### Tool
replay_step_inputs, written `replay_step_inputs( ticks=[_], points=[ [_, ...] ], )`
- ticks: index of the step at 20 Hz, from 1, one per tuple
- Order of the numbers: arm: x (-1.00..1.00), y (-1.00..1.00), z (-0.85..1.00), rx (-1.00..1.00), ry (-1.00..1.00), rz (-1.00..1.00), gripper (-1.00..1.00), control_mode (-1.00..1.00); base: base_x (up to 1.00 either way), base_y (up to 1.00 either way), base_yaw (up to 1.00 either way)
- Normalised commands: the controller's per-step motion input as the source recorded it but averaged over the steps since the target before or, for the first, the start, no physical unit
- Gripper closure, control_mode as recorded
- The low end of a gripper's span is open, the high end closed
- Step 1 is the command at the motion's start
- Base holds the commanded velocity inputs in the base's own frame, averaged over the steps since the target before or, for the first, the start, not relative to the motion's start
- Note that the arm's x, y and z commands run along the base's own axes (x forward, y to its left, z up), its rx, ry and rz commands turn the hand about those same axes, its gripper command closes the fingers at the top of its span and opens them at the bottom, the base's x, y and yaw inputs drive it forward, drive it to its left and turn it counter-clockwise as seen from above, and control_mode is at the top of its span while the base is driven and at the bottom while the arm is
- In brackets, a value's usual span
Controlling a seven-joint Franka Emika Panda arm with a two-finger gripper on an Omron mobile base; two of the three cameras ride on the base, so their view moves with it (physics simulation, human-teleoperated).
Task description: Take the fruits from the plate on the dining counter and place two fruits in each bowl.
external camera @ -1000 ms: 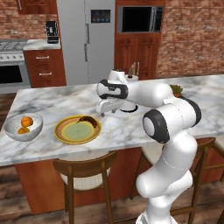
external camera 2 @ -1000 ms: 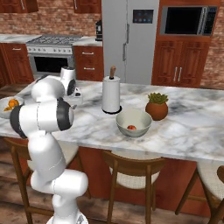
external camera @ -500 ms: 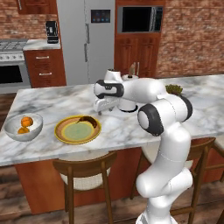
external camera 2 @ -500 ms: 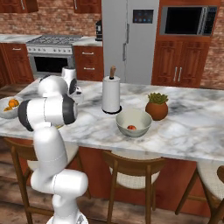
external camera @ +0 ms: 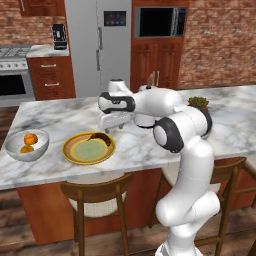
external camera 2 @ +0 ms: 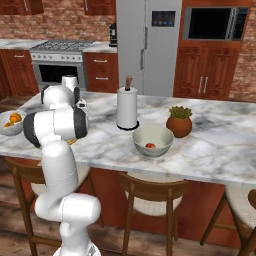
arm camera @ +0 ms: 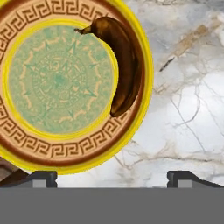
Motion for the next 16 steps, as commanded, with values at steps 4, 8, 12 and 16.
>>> replay_step_inputs(
  ticks=[4, 8, 12, 16],
  points=[
    [0.00, 0.02, -0.39, -0.02, 0.01, -0.06, -1.00, -1.00, 0.00, 0.00, 0.00],
    [0.00, 0.01, -0.46, -0.03, 0.00, -0.04, -1.00, -1.00, 0.00, 0.00, 0.00],
    [0.07, 0.20, -0.12, -0.03, 0.00, -0.06, -1.00, -1.00, 0.00, 0.00, 0.00],
    [0.08, 0.28, 0.00, 0.00, 0.00, -0.08, -1.00, -1.00, 0.00, 0.00, 0.00]
  ],
)
